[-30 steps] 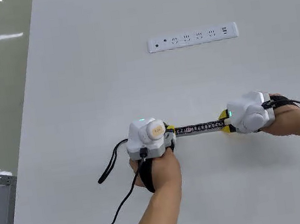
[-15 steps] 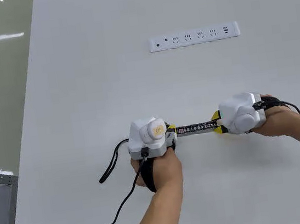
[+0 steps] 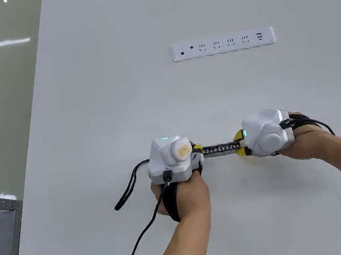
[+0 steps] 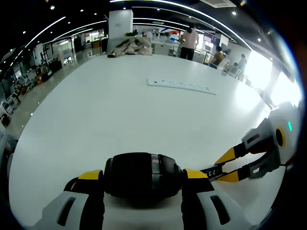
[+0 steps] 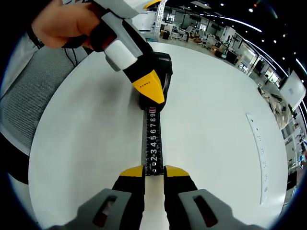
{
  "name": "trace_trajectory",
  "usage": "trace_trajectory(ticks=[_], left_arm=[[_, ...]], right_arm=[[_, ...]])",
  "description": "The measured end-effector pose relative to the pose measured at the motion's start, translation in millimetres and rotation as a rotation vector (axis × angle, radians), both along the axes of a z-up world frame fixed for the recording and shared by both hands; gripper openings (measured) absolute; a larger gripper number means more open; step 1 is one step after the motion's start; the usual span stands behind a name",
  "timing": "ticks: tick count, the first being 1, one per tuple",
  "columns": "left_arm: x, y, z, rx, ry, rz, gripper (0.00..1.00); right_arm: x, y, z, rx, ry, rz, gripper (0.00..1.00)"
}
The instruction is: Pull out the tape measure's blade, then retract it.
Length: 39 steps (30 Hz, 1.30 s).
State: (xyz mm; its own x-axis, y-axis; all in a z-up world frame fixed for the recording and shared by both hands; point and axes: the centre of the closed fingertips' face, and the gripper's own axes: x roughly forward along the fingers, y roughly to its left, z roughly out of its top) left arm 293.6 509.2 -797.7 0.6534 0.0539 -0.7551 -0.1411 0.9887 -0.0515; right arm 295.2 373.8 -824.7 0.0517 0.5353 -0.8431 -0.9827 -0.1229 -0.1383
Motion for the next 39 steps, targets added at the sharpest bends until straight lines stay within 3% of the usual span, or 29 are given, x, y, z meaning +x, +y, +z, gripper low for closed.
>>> trace_trajectory(ticks=[27, 39], left_arm=[[0.3, -0.3, -0.2, -0.002, 0.004, 0.000, 0.62], [0.3, -0.2, -0.4, -0.004, 0.005, 0.001, 0.62]], right_arm=[[-5.1, 42.4, -0.9, 0.038, 0.019, 0.018, 0.14], [-6.3, 50.9, -1.0, 0.047, 0.030, 0.014, 0.14]])
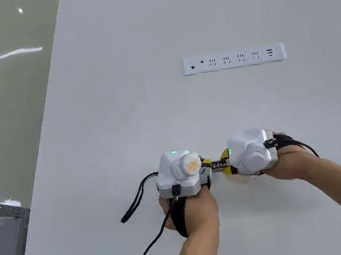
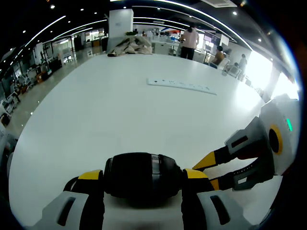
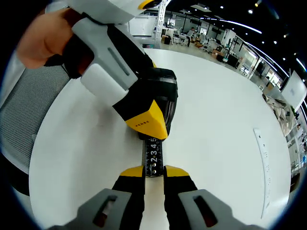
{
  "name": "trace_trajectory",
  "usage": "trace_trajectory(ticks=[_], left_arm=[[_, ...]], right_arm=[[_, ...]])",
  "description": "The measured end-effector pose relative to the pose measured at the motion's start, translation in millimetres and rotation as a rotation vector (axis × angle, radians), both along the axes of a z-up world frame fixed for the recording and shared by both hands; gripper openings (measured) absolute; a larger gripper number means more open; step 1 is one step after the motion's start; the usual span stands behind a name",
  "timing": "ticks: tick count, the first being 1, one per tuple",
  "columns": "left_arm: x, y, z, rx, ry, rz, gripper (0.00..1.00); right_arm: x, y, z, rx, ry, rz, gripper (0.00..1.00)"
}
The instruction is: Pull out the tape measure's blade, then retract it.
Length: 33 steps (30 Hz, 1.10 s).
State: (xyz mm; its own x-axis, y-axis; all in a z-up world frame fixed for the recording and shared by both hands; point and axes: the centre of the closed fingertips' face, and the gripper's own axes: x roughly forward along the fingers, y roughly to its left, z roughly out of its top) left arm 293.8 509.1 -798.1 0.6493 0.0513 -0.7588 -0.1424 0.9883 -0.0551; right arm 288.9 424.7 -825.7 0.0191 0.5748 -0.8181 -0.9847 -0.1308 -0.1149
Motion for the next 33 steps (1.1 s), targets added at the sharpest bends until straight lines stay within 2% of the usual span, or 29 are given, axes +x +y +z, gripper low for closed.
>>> trace_trajectory(ticks=[21, 27, 33], left_arm=[[-0.9, -0.4, 0.9, 0.000, -0.006, -0.006, 0.62], [-1.5, -0.7, 1.0, 0.012, -0.026, -0.015, 0.62], [-2.5, -0.3, 0.6, 0.014, -0.028, -0.016, 0.61]], right_arm=[[-2.9, 12.4, -0.3, 0.010, 0.020, -0.004, 0.14], [-4.3, 16.7, -0.2, 0.020, 0.026, -0.008, 0.14], [-5.3, 20.6, -0.1, 0.027, 0.033, -0.014, 0.14]])
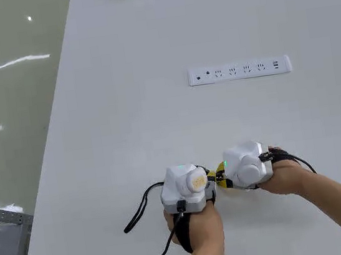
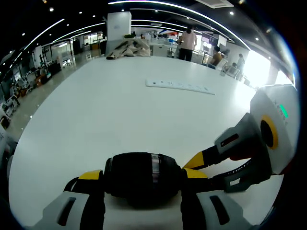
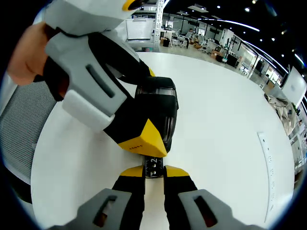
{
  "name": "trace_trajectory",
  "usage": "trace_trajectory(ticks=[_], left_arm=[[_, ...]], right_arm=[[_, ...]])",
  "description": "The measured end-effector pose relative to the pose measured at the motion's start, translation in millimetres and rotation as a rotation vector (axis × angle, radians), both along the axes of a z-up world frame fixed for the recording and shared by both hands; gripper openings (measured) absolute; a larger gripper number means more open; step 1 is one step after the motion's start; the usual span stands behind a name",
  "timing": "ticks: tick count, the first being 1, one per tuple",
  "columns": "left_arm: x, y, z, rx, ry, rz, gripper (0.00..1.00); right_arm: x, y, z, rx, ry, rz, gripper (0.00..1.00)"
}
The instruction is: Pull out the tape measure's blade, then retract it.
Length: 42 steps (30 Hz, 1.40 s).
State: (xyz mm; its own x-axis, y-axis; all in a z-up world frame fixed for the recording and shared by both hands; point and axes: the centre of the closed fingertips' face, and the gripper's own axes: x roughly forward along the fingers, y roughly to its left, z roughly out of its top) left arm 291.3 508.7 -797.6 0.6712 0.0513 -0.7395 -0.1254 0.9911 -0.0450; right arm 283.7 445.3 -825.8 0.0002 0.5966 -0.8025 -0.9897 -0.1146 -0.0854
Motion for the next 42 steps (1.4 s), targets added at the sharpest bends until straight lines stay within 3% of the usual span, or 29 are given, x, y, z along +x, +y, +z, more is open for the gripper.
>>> trace_trajectory(ticks=[28, 42], left_arm=[[0.2, -0.3, 0.0, -0.004, 0.004, 0.001, 0.62], [1.2, -0.3, 1.1, -0.005, -0.007, -0.013, 0.63]], right_arm=[[-0.3, 6.8, -1.7, -0.006, 0.008, -0.007, 0.14], [-1.0, 6.2, -1.1, -0.016, -0.019, 0.005, 0.16]])
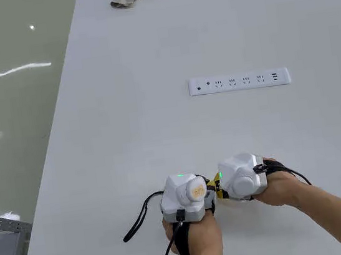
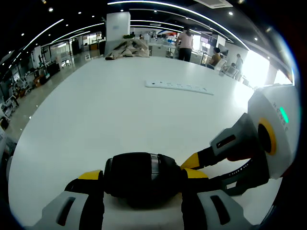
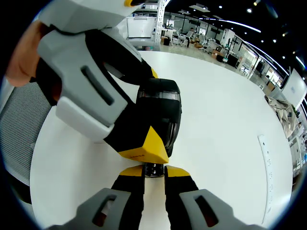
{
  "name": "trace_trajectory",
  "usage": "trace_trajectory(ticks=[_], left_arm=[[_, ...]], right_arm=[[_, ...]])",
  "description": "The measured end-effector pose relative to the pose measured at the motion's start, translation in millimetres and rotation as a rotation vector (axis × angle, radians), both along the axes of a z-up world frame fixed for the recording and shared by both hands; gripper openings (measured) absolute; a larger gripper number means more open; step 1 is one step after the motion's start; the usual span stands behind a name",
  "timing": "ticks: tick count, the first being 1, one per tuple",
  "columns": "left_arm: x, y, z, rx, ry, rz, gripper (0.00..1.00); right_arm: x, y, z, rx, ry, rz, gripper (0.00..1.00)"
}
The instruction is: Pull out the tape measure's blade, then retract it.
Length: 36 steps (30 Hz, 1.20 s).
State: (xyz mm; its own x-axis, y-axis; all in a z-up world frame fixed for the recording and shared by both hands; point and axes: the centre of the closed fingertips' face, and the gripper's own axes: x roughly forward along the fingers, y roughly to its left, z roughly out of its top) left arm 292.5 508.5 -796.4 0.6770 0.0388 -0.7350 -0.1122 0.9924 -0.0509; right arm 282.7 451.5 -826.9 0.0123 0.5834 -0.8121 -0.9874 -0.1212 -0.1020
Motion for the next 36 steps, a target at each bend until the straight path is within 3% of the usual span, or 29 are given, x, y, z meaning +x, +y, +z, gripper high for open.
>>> trace_trajectory(ticks=[6, 16, 36], left_arm=[[1.1, 1.2, 1.2, -0.019, 0.002, -0.001, 0.64], [-0.8, 1.5, 3.1, -0.013, -0.014, -0.010, 0.64], [-17.9, 6.5, 7.8, -0.017, -0.035, -0.031, 0.71]], right_arm=[[0.7, -0.2, 1.7, -0.003, -0.001, -0.022, 0.17], [3.5, -5.5, 0.2, -0.011, 0.001, -0.082, 0.20], [-3.5, -9.3, 12.8, 0.090, 0.053, -0.297, 0.28]])
